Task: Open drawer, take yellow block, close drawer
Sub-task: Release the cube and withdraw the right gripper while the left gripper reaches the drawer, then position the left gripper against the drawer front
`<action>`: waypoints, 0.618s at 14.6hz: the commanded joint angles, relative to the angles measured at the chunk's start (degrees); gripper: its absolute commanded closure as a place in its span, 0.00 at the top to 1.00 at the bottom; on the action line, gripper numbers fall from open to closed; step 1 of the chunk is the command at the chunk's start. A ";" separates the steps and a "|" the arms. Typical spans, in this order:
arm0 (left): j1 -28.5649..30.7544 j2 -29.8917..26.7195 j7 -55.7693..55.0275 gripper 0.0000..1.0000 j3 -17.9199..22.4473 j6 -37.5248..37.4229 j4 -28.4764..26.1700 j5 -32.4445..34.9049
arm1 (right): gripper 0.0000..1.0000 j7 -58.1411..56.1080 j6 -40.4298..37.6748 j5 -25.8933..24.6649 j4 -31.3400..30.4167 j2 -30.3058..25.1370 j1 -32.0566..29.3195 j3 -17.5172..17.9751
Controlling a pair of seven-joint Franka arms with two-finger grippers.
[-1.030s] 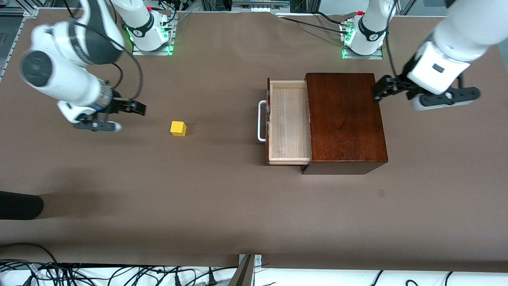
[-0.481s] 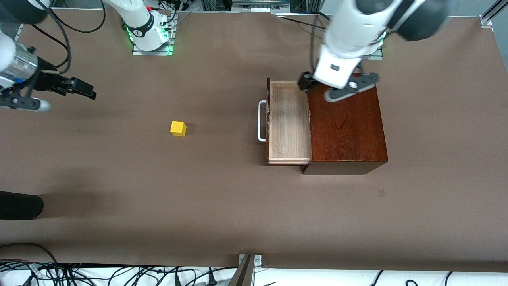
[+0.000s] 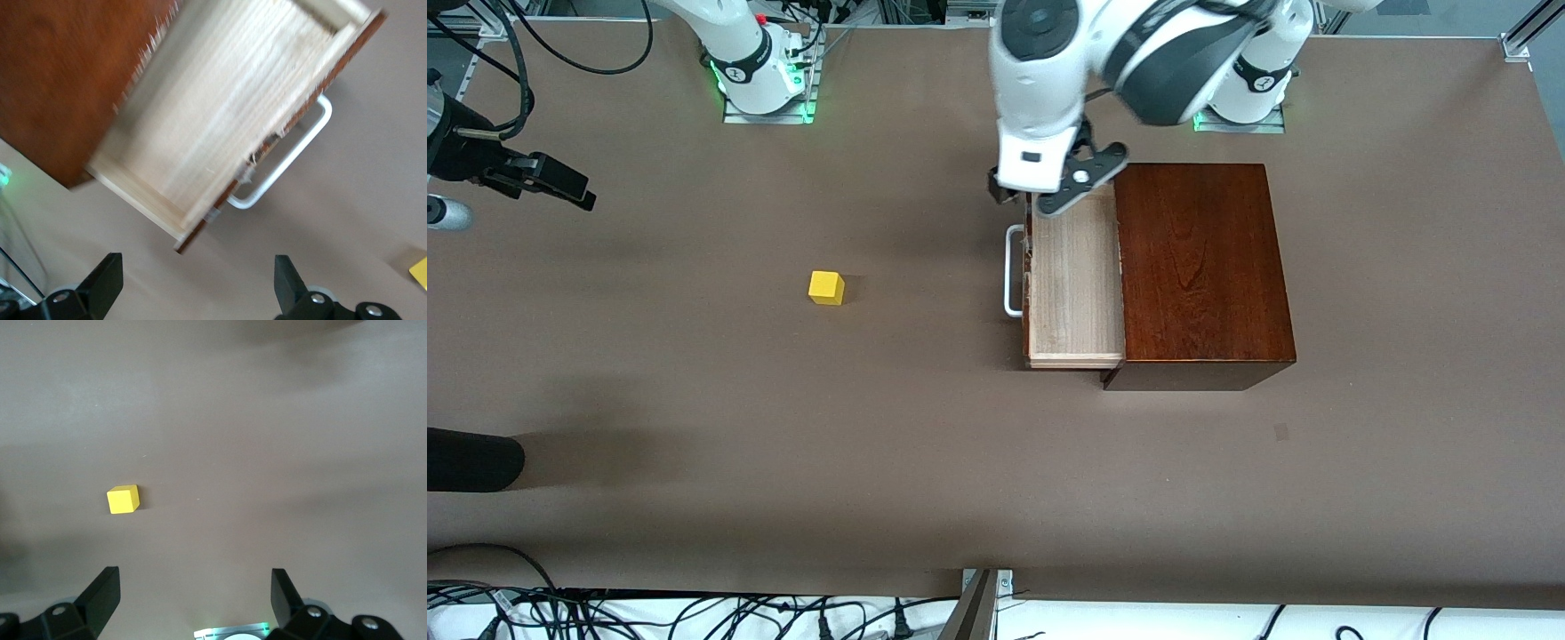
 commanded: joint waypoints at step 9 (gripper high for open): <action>-6.89 15.61 -19.35 1.00 2.74 6.84 9.15 4.40 | 1.00 -4.93 0.22 -0.55 3.01 2.11 -22.77 21.37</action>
